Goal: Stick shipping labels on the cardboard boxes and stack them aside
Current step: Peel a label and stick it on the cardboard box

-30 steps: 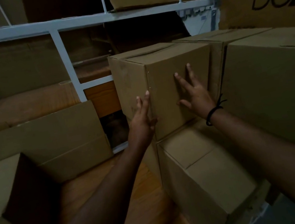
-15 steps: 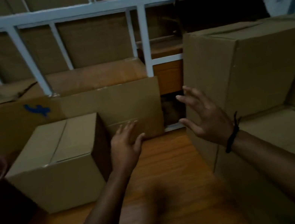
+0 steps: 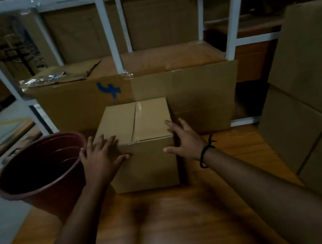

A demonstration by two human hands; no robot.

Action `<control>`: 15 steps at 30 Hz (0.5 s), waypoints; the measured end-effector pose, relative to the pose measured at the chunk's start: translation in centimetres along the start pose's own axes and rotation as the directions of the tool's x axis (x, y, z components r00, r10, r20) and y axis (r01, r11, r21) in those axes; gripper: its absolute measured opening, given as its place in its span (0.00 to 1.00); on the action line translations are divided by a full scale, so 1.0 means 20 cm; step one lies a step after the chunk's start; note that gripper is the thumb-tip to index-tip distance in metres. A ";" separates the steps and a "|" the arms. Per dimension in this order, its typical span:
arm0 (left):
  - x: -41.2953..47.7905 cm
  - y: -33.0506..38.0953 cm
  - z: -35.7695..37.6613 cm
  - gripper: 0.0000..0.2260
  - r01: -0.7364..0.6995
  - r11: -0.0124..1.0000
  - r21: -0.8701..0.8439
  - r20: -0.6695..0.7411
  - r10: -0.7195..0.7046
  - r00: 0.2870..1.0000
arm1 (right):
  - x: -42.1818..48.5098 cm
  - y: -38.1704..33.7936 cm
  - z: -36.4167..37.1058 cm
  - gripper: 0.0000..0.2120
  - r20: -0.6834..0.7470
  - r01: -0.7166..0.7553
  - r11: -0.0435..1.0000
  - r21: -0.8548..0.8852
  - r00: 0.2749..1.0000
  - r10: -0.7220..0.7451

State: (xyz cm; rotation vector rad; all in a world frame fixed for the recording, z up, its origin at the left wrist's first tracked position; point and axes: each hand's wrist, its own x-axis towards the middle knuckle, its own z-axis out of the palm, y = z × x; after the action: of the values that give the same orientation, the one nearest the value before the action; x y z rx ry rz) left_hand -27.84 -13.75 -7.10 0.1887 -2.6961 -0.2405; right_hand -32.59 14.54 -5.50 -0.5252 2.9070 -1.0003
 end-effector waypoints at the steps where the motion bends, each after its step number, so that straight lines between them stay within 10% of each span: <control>1: 0.02 -0.04 0.00 0.35 -0.012 1.000 0.022 0.035 0.011 0.999 | 0.02 -0.04 0.05 0.45 0.012 -0.032 0.999 0.036 0.999 0.031; 6: 0.10 -0.08 -0.02 0.32 -0.037 0.998 -0.048 0.161 0.044 0.986 | 0.11 -0.10 0.21 0.41 -0.112 -0.131 0.959 0.252 0.980 0.163; 15: -0.10 0.07 0.05 0.20 -0.147 0.937 -0.317 -0.107 0.119 0.987 | -0.11 0.08 0.05 0.34 -0.264 -0.042 0.981 0.191 0.960 0.093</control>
State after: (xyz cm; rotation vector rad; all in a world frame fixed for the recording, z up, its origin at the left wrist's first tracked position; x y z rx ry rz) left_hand -26.48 -11.98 -8.54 -0.0808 -2.5245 -0.6126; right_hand -30.81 15.74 -7.48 -0.2972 2.9902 -1.4164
